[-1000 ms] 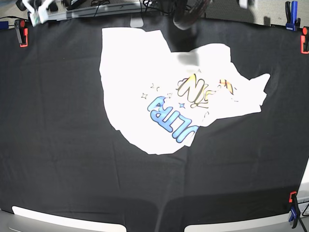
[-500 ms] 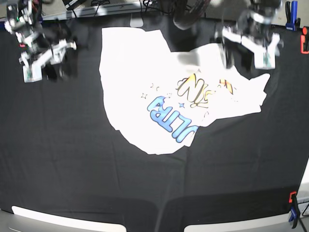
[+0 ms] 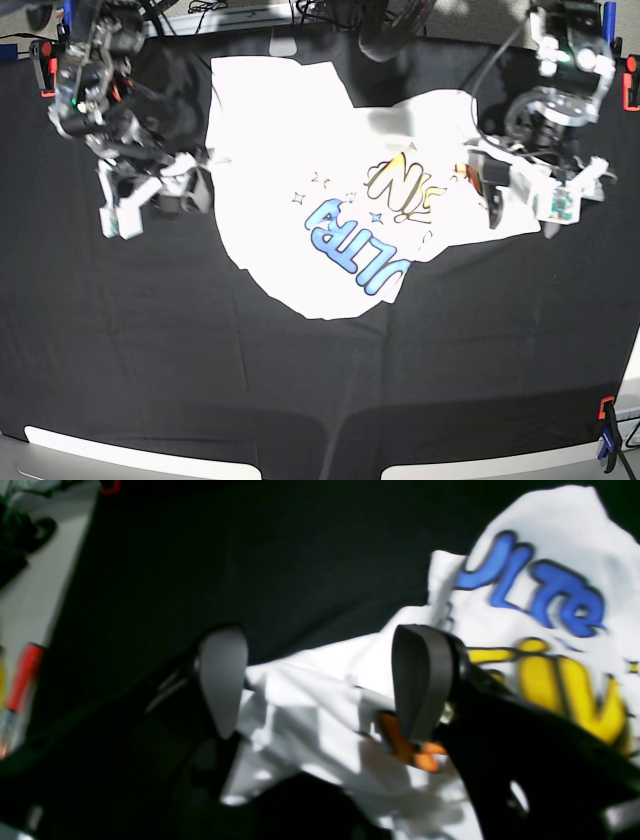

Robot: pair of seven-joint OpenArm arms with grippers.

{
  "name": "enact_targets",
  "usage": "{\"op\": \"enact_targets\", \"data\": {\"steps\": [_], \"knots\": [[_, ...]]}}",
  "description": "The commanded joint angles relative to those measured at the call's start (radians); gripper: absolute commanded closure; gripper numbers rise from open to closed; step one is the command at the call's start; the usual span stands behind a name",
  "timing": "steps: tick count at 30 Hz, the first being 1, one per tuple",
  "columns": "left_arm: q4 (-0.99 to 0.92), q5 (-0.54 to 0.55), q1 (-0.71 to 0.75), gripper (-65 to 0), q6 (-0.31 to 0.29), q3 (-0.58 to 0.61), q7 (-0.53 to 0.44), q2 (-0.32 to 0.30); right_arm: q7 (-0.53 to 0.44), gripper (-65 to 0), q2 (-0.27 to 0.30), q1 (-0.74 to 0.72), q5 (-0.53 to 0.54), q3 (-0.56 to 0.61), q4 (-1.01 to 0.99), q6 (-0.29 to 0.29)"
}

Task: Layout the t-shirt on the table in an organized manner, then fold the t-shirt properly
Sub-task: 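Reach both grippers down and grasp edges of the crumpled shirt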

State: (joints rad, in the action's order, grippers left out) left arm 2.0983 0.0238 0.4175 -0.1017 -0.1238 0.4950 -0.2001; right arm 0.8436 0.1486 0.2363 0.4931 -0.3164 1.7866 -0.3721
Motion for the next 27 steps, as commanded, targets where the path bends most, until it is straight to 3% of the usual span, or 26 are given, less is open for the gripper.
{"op": "enact_targets", "data": {"steps": [1, 3, 5, 8, 13, 22, 27], "knots": [[0.017, 0.003, -0.005, -41.5, 0.004, -0.001, -0.024, -0.024, 0.003, -27.5, -0.006, -0.026, 0.012, -0.004, 0.015, -0.014], [0.017, 0.003, -0.002, -41.5, 0.005, -0.001, -0.015, -0.060, 0.046, -27.5, -0.037, -0.052, 0.011, -0.004, 0.009, -0.024], [0.017, 0.003, -0.002, -41.5, 0.005, -0.001, 0.005, -0.086, 0.027, -27.5, -0.057, -0.068, -0.033, -0.004, -0.015, -0.036], [0.017, 0.003, -0.002, -41.5, 0.005, -0.001, 0.014, -0.102, -0.036, -27.5, -0.058, -0.082, -0.136, -0.004, -0.079, -0.034], [0.017, 0.038, -0.002, -41.5, 0.005, -0.001, 0.014, -0.102, -0.032, -27.5, -0.053, -0.087, -0.132, -0.004, -0.203, -0.036], [0.017, 0.108, -0.002, -41.5, 0.005, -0.001, 0.014, -0.102, 0.061, -27.6, -0.055, -0.087, 0.092, -0.004, -0.278, -0.222], [0.017, 0.108, -0.002, -41.5, 0.005, -0.001, 0.013, -0.102, 0.065, -27.4, -0.055, -0.087, 0.116, -0.004, -0.278, -0.304]]}}
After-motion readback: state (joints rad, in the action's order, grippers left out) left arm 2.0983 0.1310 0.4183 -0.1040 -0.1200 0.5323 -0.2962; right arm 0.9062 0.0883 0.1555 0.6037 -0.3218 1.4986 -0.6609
